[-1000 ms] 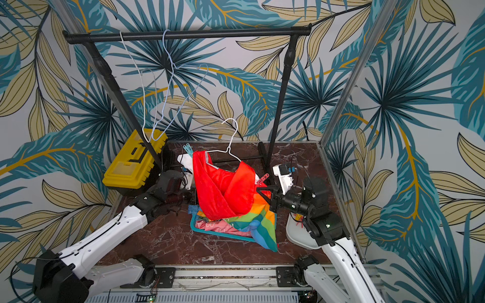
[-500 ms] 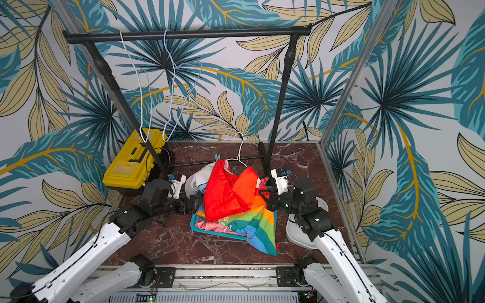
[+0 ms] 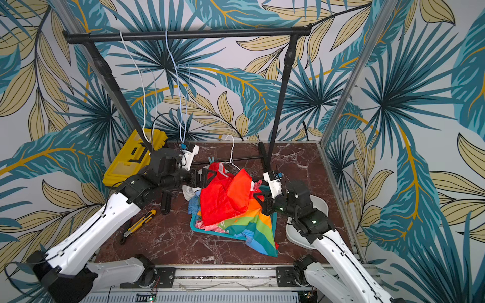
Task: Remove the clothespins securing jackets to the hanger
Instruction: Adjust the jacket in the basket, then remove the clothespin from the hanger.
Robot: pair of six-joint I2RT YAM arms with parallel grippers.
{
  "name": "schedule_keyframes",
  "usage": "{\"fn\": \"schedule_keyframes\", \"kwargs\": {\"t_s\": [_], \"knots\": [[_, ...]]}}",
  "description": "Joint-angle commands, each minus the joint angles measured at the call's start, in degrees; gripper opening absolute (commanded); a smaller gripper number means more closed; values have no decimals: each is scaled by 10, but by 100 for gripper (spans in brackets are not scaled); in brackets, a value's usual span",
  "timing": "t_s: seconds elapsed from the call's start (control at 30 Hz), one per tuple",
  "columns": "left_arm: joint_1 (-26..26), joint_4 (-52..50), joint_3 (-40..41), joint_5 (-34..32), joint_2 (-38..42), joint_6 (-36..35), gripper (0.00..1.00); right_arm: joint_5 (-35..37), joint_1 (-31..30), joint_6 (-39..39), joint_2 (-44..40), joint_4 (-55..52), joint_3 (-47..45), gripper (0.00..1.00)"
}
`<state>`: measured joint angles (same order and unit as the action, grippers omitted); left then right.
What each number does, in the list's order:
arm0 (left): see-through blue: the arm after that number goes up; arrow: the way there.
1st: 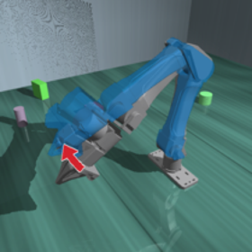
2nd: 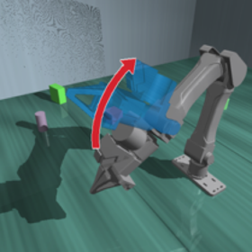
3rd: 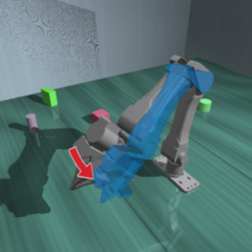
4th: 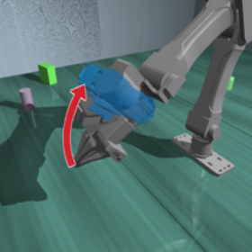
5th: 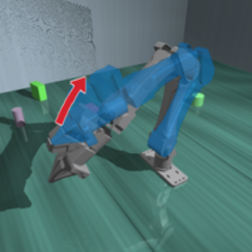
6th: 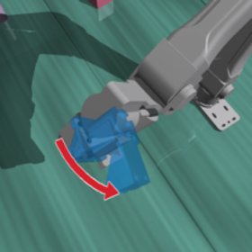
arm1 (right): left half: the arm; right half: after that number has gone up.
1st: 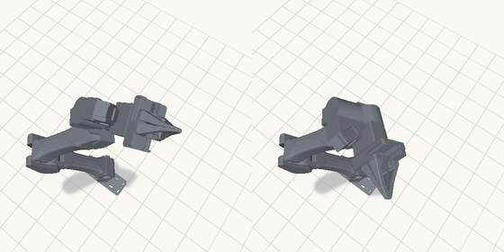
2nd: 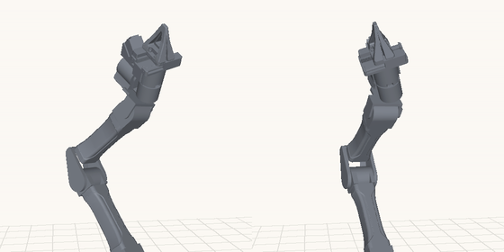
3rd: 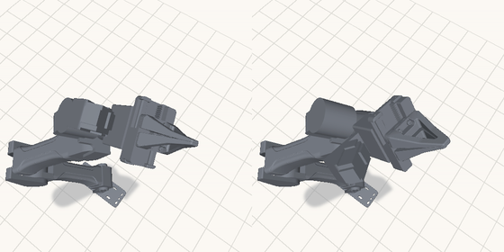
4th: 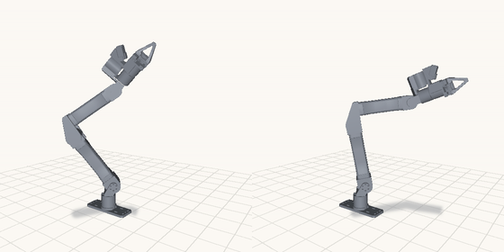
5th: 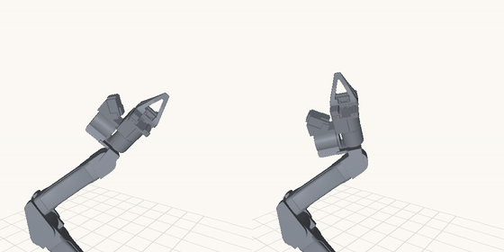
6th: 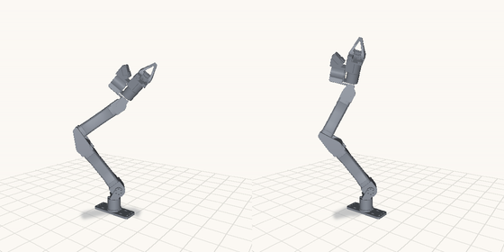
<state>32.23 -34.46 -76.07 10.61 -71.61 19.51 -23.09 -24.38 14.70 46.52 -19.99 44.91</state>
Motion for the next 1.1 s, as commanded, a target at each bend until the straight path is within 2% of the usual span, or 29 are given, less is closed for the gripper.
{"fn": "schedule_keyframes", "kwargs": {"t_s": [0.0, 0.2, 0.33, 0.43, 0.47, 0.57, 0.83, 0.87, 0.93, 0.97, 1.0, 1.07], "knots": [[3, 39, -51, 25, -55, -18, 94, 11, -16, -18, -7, -7, 8, 0], [5, 55, -118, 42, -141, -18, 80, 14, -26, -21, -15, -12, 10, 0], [6, 71, -136, 30, -168, -21, 77, 8, -31, -21, -9, -11, 10, 0], [6, 77, -148, 42, -182, -20, 70, 11, -34, -24, -5, -13, 11, 0], [6, 79, -152, 46, -187, -19, 65, 10, -35, -24, -5, -12, 10, 0], [7, 80, -159, 60, -194, -13, 43, 15, -37, -25, -5, -15, 12, 0], [8, 81, -145, 91, -178, -4, 0, 22, -37, -23, -6, -11, 17, 0], [8, 81, -141, 86, -173, -3, 0, 24, -37, -22, -6, -11, 19, 6], [8, 81, -130, 66, -162, -3, 0, 35, -37, -17, -8, -18, 24, 32], [8, 81, -123, 55, -156, -4, 0, 48, -37, -12, -12, -24, 28, 49], [8, 81, -116, 45, -149, -6, 0, 63, -37, -8, -21, -29, 29, 60], [8, 81, -102, 29, -140, -9, 0, 85, -36, 4, -44, -27, 25, 74]]}}
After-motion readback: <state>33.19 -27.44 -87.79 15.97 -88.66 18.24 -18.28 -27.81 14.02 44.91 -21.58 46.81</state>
